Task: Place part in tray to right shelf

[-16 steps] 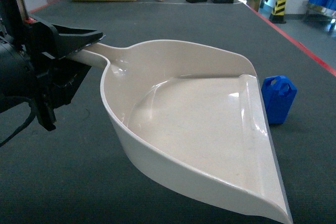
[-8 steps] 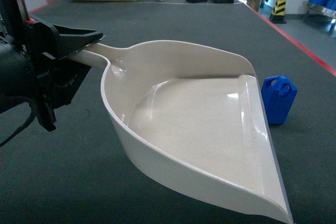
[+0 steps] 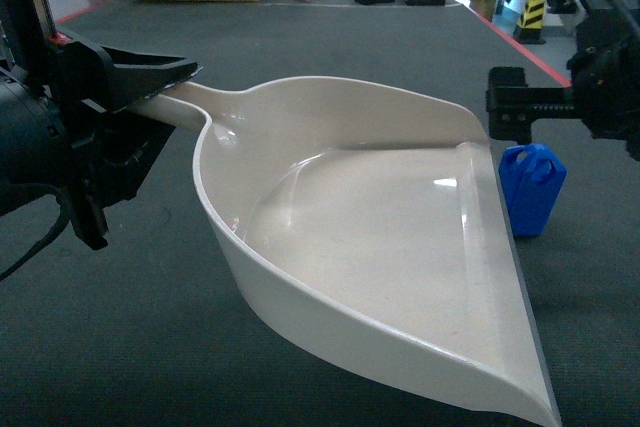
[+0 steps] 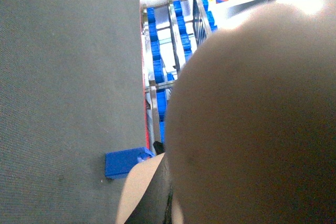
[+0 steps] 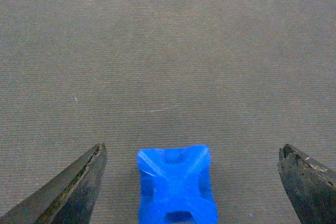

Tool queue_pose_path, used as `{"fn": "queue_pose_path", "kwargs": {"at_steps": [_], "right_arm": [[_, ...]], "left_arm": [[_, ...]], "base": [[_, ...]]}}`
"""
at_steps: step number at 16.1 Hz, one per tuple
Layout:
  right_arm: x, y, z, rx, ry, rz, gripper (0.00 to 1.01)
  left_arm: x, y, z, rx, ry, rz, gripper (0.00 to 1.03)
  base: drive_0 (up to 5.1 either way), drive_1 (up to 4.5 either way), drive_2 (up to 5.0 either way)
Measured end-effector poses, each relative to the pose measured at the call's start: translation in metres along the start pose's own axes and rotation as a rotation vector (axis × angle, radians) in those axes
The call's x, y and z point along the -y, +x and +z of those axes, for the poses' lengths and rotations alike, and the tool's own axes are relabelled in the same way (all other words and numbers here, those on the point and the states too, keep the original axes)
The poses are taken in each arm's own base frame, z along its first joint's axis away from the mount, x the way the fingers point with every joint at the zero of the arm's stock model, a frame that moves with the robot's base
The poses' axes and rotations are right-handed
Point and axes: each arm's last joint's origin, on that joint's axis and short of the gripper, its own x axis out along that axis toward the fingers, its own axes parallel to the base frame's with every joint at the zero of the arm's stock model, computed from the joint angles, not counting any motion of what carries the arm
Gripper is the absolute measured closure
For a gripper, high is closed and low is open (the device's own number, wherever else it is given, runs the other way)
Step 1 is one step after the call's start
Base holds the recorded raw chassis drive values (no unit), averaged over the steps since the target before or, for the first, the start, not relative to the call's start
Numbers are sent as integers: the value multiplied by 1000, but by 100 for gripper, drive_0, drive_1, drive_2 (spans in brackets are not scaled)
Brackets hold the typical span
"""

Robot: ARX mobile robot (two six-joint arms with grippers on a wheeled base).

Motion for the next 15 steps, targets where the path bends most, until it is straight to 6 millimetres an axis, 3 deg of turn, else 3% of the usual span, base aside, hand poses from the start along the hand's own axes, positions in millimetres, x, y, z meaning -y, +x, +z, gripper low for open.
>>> {"fn": "queue_pose_path", "kwargs": {"at_steps": [4, 5, 6, 7, 11, 13, 14, 15], "right_arm": [[-11, 26, -13, -76, -3, -13, 3], [-15, 40, -32, -100, -10, -34, 25], [-15, 33, -32, -57, -10, -39, 45], [-11, 21, -29, -39, -5, -38, 54], [-8, -59, 19, 223, 40, 43, 55], [-29, -110, 40, 360, 35, 175, 55], [-49, -131, 38, 375, 21, 290, 55], [-64, -140, 30, 351, 12, 368, 55]], "left_arm": [[0, 0, 0, 2, 6, 0, 87], [0, 0, 0, -3, 5, 0, 87], [0, 0, 0, -2, 6, 0, 87], [0, 0, 0, -1, 5, 1, 87], [0, 0, 0, -3, -1, 1, 87], [0, 0, 0, -3, 0, -1, 87], [0, 0, 0, -3, -1, 0, 87], [0, 0, 0, -2, -1, 0, 87]], "base": [[0, 0, 0], [0, 0, 0], [0, 0, 0], [0, 0, 0], [0, 0, 0], [0, 0, 0], [0, 0, 0], [0, 0, 0]]}}
